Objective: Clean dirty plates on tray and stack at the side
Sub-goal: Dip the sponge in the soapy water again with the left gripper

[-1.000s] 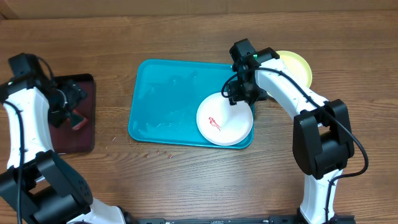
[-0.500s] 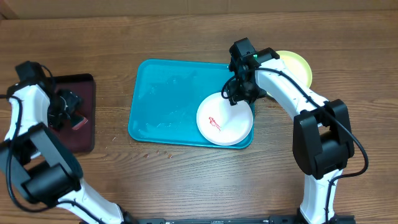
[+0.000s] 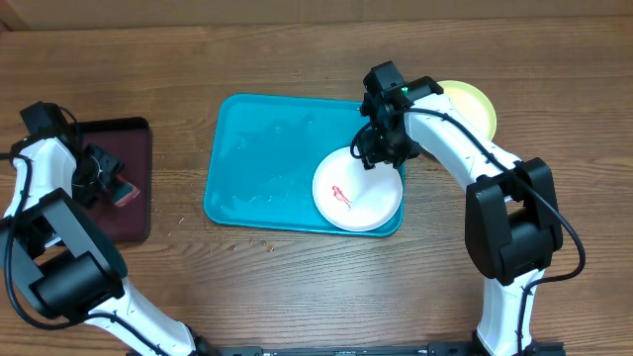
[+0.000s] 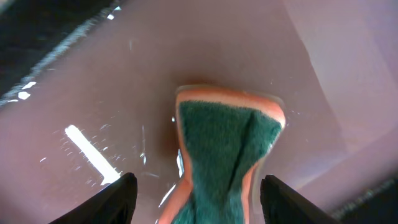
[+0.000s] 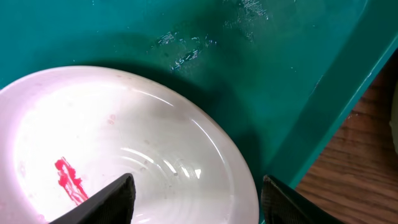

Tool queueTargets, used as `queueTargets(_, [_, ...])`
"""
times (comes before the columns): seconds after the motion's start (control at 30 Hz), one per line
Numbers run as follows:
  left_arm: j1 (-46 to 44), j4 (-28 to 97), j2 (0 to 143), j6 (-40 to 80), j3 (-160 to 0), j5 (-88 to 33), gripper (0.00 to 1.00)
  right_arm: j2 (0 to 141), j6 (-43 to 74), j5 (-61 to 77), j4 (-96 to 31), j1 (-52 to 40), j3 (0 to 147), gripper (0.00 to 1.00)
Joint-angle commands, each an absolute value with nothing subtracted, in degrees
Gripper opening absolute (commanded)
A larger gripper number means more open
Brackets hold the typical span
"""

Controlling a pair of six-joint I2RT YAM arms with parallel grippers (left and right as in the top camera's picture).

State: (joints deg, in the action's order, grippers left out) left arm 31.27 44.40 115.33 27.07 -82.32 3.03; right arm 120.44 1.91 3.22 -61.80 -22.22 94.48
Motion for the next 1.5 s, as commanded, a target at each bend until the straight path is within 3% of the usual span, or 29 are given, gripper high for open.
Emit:
queueTargets(0.0, [31.5, 43.4, 118.8, 25.6, -82.4, 1.4, 0.64, 119.0, 1.7, 4.2, -61.9, -22.5, 94.1, 0.66])
queueTargets(0.13, [31.5, 43.1, 119.2, 25.5, -82.4, 1.5, 0.62, 119.0, 1.7, 4.2, -62.0, -22.5, 94.1, 0.66])
queueTargets(0.23, [31.5, 43.0, 119.2, 25.3, -82.4, 1.5, 0.51, 119.0, 1.7, 4.2, -62.0, -22.5, 94.1, 0.66])
queueTargets(0.27, [31.5, 43.3, 119.1, 25.3, -82.5, 1.5, 0.42, 119.0, 1.7, 4.0, -62.0, -22.5, 94.1, 0.66])
queueTargets(0.53, [31.5, 48.1, 119.1, 25.3, -87.2, 1.7, 0.31, 119.0, 1.7, 0.1, -62.7, -22.5, 94.1, 0.64])
queueTargets(0.8, [31.5, 51.0, 119.2, 25.3, -89.0, 2.1, 0.06, 119.1, 1.7, 0.1, -62.6, -22.5, 93.8, 0.62])
queueTargets(1.33, [31.5, 51.4, 119.2, 25.3, -88.9, 2.0, 0.05, 119.1, 1.6, -2.8, -59.2, -22.4, 90.0, 0.61])
queueTargets(1.47, [31.5, 51.5, 119.2, 25.3, -88.9, 1.9, 0.05, 119.1, 1.7, -1.9, -59.7, -22.4, 90.0, 0.52])
